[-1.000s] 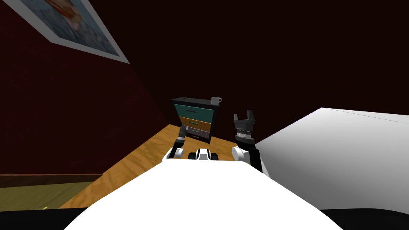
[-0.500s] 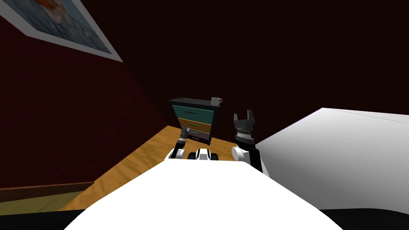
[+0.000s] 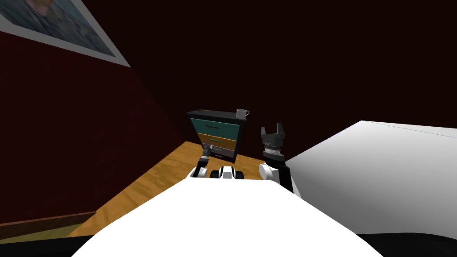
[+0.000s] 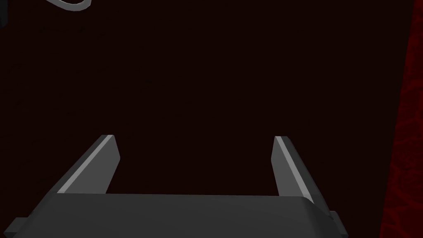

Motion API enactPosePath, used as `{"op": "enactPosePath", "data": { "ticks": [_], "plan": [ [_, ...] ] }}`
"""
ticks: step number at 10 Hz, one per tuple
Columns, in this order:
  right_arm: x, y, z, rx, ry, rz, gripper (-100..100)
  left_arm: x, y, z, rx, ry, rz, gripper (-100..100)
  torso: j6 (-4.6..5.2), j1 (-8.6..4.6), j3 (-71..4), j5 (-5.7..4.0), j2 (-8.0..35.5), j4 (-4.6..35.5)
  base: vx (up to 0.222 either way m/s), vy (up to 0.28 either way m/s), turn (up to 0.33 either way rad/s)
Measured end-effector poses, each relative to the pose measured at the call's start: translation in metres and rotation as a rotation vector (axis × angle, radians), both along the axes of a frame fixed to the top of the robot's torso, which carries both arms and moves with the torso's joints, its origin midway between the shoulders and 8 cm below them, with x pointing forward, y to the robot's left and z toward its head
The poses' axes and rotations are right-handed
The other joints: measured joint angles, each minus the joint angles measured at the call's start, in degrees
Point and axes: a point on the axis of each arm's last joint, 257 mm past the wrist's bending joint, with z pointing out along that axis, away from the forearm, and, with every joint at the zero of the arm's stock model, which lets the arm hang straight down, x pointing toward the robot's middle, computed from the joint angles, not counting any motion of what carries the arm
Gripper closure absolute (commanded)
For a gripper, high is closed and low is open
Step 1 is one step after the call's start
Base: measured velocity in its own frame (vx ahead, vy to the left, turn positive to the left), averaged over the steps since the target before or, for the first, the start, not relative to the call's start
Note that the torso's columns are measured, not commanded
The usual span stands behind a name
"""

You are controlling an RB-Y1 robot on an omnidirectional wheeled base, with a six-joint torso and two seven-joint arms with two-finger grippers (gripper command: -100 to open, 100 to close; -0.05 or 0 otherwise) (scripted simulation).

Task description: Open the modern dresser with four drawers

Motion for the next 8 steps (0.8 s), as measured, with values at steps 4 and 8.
{"op": "enactPosePath", "data": {
  "ticks": [4, 8],
  "plan": [
    [0.0, 0.0, 0.0, 0.0, 0.0, 0.0, 0, 0.0, -0.005, -0.024, -0.001, 0.04, -0.008, -100, 0.0, -0.01, 0.0, 0.0, 0.0, 0.0, 0.052, 0.021, -0.034],
    [0.0, 0.0, 0.0, 0.0, 0.0, 0.0, 0, -0.003, -0.012, -0.051, 0.001, 0.086, -0.014, -100, 0.0, 0.02, 0.0, 0.0, 0.0, 0.0, 0.05, 0.018, -0.038]
  ]
}}
